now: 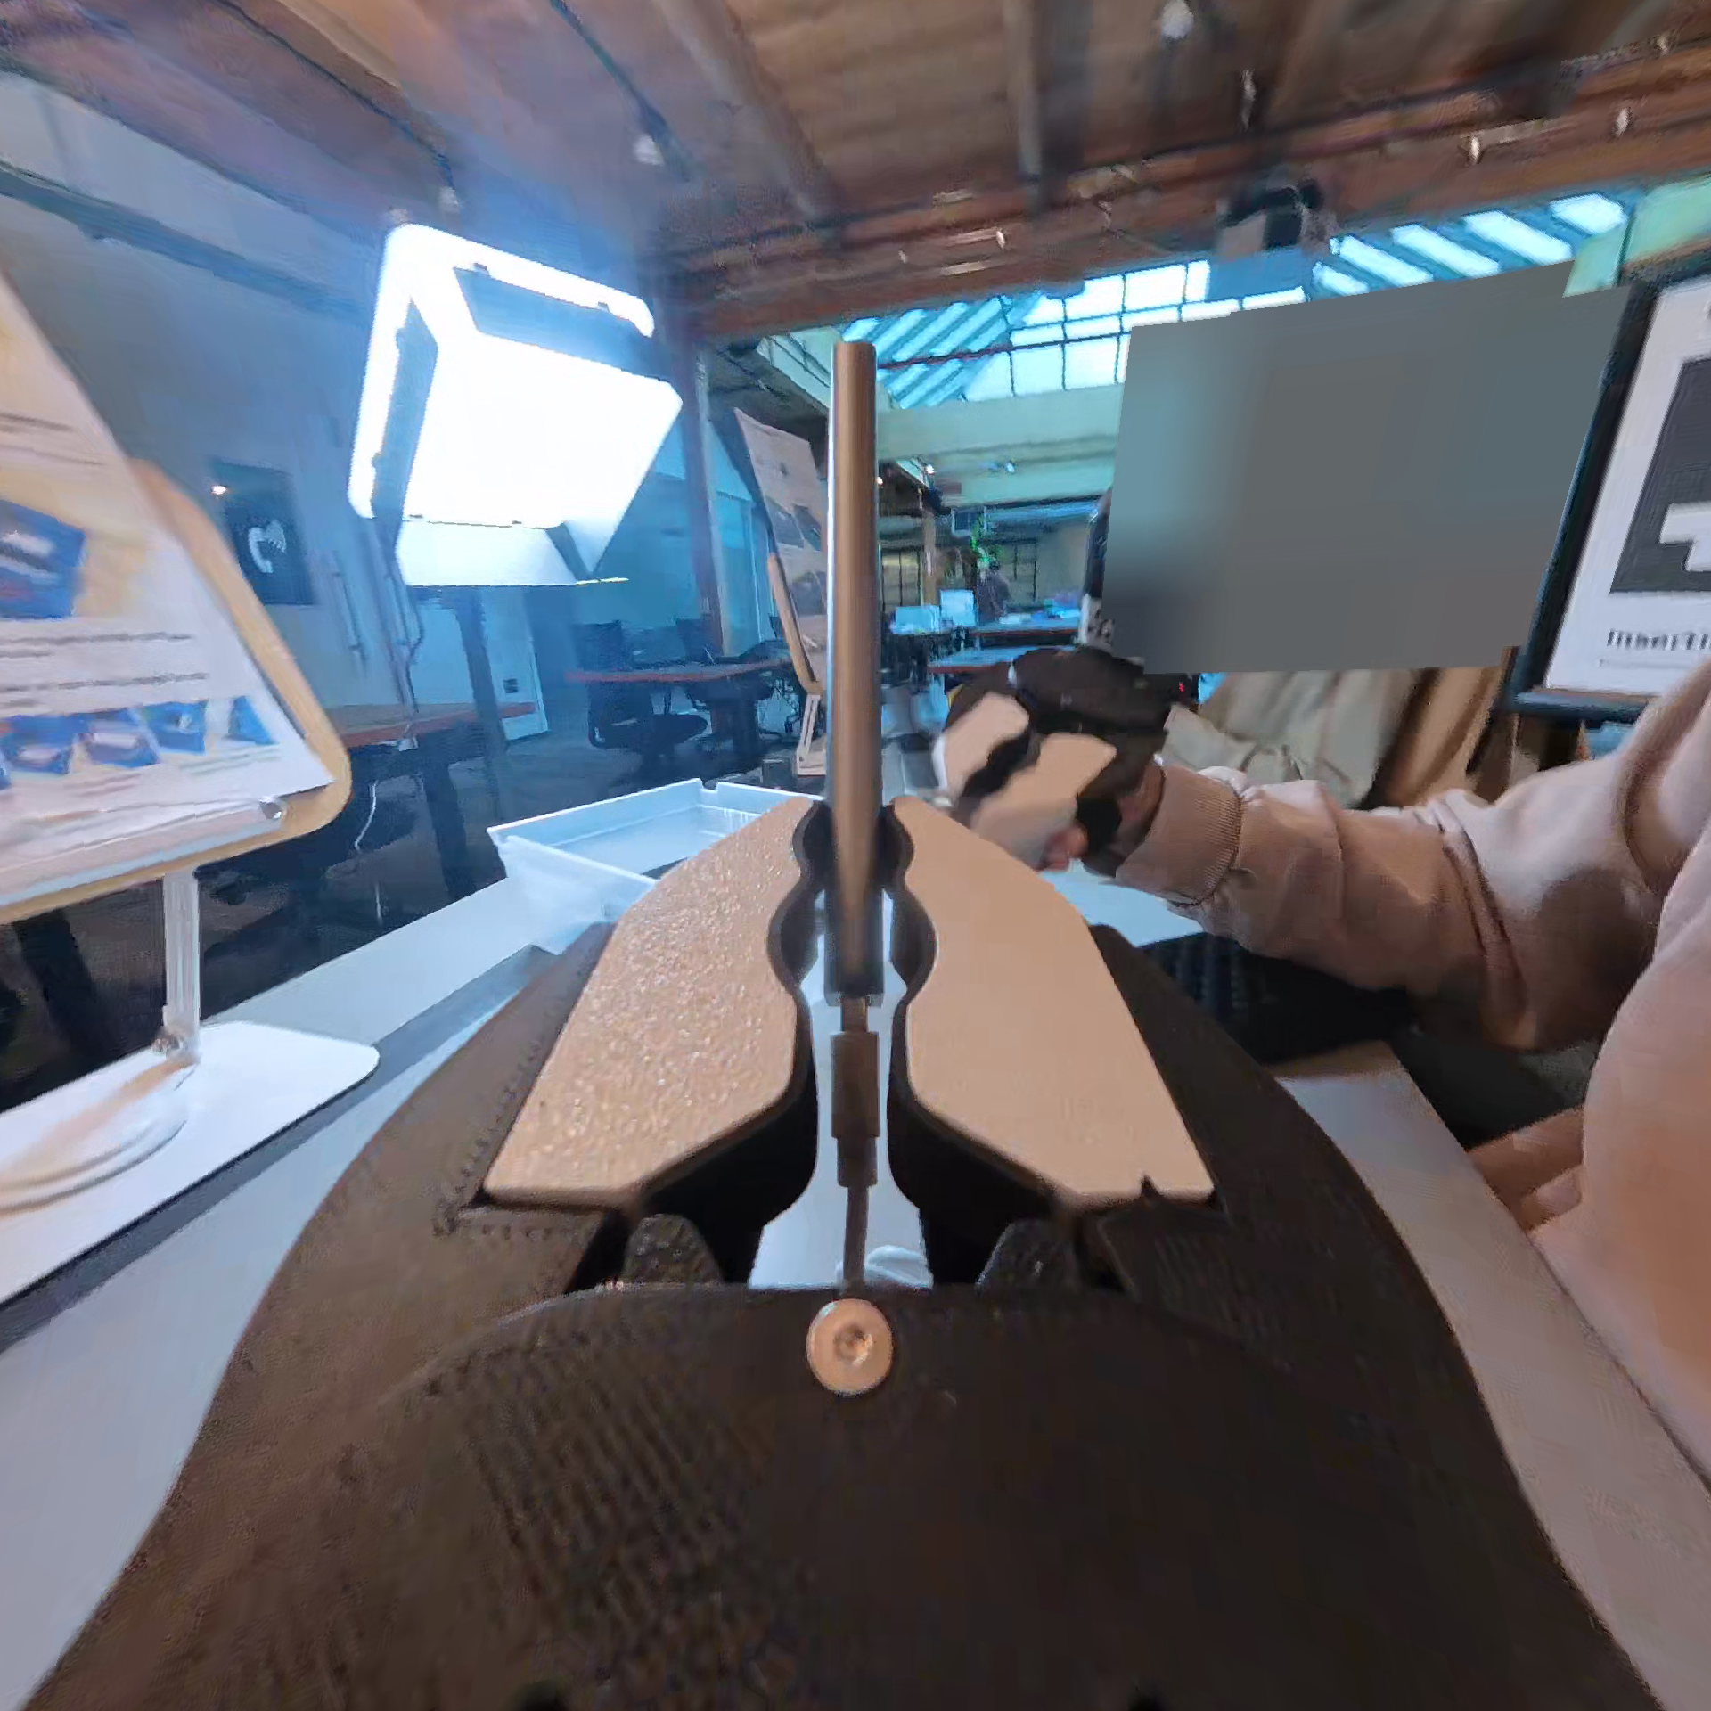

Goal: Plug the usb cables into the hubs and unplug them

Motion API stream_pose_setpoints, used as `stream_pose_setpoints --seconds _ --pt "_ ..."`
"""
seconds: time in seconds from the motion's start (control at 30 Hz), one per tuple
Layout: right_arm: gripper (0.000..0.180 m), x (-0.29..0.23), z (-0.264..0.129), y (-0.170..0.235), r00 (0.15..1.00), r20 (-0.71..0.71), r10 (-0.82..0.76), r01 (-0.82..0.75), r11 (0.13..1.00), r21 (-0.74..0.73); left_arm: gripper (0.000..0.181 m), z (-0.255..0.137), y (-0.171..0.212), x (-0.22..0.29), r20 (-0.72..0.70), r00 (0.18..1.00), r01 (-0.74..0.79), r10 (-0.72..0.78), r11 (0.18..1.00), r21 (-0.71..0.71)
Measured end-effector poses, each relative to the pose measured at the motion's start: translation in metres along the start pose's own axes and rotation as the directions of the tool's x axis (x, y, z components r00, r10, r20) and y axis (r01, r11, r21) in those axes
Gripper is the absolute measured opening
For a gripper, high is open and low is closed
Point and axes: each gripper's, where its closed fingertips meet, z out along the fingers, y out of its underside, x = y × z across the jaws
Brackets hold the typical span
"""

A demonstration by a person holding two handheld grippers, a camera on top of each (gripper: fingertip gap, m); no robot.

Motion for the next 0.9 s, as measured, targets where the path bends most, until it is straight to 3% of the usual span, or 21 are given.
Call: stream_pose_setpoints --seconds 0.03,0.1,0.2,0.3,0.4,0.5,0.6,0.73,0.8,0.9 --pt "0.007 0.023 -0.014 -0.010 0.995 -0.101 -0.022 0.023 1.000 0.013 0.011 -0.004 0.003 -0.005 0.012 0.999 0.031 -0.031 0.999 0.016" --pt "0.007 0.071 -0.046 -0.026 0.945 -0.317 -0.078 0.080 0.997 -0.005 0.011 -0.007 0.012 -0.012 0.028 0.997 0.069 -0.069 0.998 0.015" --pt "0.008 0.130 -0.089 -0.034 0.841 -0.527 -0.119 0.085 0.992 -0.088 0.011 -0.004 0.019 -0.014 0.020 0.993 0.117 -0.117 0.993 0.022" --pt "0.008 0.173 -0.113 -0.032 0.751 -0.648 -0.128 0.062 0.990 -0.124 0.011 -0.003 0.019 -0.012 0.005 0.989 0.148 -0.148 0.988 0.047" --pt "0.008 0.207 -0.122 0.007 0.681 -0.720 -0.131 -0.048 0.974 -0.222 0.011 -0.003 0.022 -0.014 0.024 0.987 0.154 -0.156 0.987 0.052" --pt "0.008 0.237 -0.138 0.048 0.544 -0.821 -0.174 -0.115 0.953 -0.279 0.011 -0.004 0.025 -0.017 0.036 0.985 0.168 -0.170 0.984 0.054" --pt "0.007 0.252 -0.164 0.052 0.392 -0.905 -0.166 -0.066 0.976 -0.208 0.011 -0.004 0.029 -0.019 0.039 0.981 0.188 -0.190 0.981 0.053" --pt "0.007 0.252 -0.163 0.064 0.431 -0.892 -0.136 -0.095 0.976 -0.195 0.011 -0.001 0.034 -0.016 0.031 0.982 0.185 -0.186 0.982 0.033" --pt "0.013 0.244 -0.139 0.090 0.578 -0.812 -0.078 -0.211 0.947 -0.241 0.011 0.000 0.035 -0.014 0.028 0.983 0.179 -0.180 0.983 0.028" --pt "0.030 0.203 -0.096 0.138 0.806 -0.583 0.103 -0.395 0.827 -0.401 0.011 0.000 0.034 -0.013 0.023 0.983 0.184 -0.184 0.982 0.034"
